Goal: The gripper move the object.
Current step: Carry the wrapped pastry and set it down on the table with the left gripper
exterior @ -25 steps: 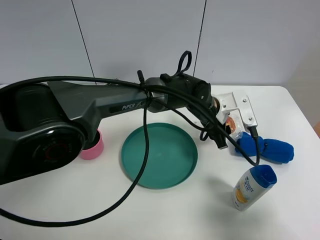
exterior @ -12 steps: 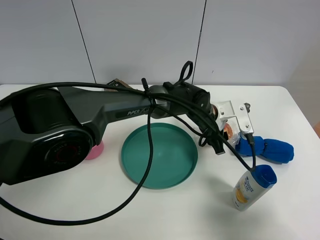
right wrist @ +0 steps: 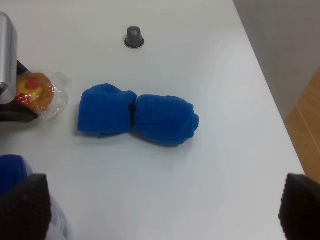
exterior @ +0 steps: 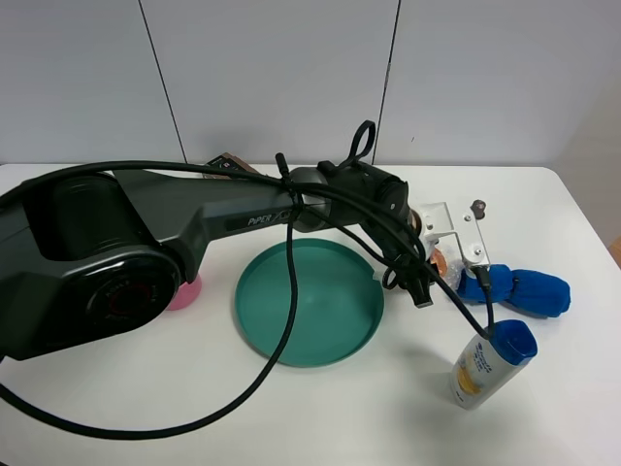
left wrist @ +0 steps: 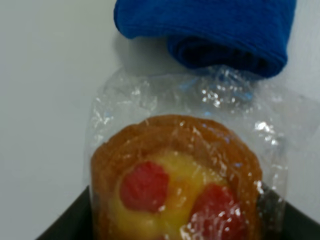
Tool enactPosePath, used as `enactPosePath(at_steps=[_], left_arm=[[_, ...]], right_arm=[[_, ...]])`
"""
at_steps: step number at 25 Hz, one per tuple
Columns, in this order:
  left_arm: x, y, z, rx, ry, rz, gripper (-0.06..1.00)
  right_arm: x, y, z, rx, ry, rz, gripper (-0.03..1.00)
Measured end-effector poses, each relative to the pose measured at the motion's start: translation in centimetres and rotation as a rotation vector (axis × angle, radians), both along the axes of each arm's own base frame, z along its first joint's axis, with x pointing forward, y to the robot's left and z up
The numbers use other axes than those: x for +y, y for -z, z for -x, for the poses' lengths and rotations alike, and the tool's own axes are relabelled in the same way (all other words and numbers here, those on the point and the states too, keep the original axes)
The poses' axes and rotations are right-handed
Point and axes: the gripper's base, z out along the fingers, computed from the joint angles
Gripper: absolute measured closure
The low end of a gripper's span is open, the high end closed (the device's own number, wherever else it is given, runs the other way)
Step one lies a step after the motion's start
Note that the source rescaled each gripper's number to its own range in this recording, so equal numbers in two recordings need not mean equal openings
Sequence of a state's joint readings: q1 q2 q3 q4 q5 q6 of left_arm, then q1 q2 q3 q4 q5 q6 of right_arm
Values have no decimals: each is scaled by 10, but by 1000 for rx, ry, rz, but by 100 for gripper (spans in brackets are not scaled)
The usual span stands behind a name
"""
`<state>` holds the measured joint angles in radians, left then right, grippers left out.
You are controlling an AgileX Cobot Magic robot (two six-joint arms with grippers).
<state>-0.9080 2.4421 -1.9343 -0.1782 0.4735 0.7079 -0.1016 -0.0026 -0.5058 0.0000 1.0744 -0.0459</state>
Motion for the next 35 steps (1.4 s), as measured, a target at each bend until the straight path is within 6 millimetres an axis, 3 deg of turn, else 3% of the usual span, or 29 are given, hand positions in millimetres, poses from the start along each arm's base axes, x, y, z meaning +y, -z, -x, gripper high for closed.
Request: enactPosePath(at_steps=[12, 27, 31, 34, 35], left_arm=[[1, 15, 2, 49, -4, -29, 94], [1, 15, 3, 52, -6, -27, 94], [1, 16, 3, 54, -5, -29, 77], [1, 16, 3, 61, -4, -36, 74], [2, 16, 4, 65, -3, -40, 67]], right_arm=[[0, 0, 0, 0, 0, 0, -3], [0, 0, 0, 0, 0, 0, -3], [0, 0, 0, 0, 0, 0, -3], [0, 0, 0, 0, 0, 0, -3], [0, 0, 0, 0, 0, 0, -3]])
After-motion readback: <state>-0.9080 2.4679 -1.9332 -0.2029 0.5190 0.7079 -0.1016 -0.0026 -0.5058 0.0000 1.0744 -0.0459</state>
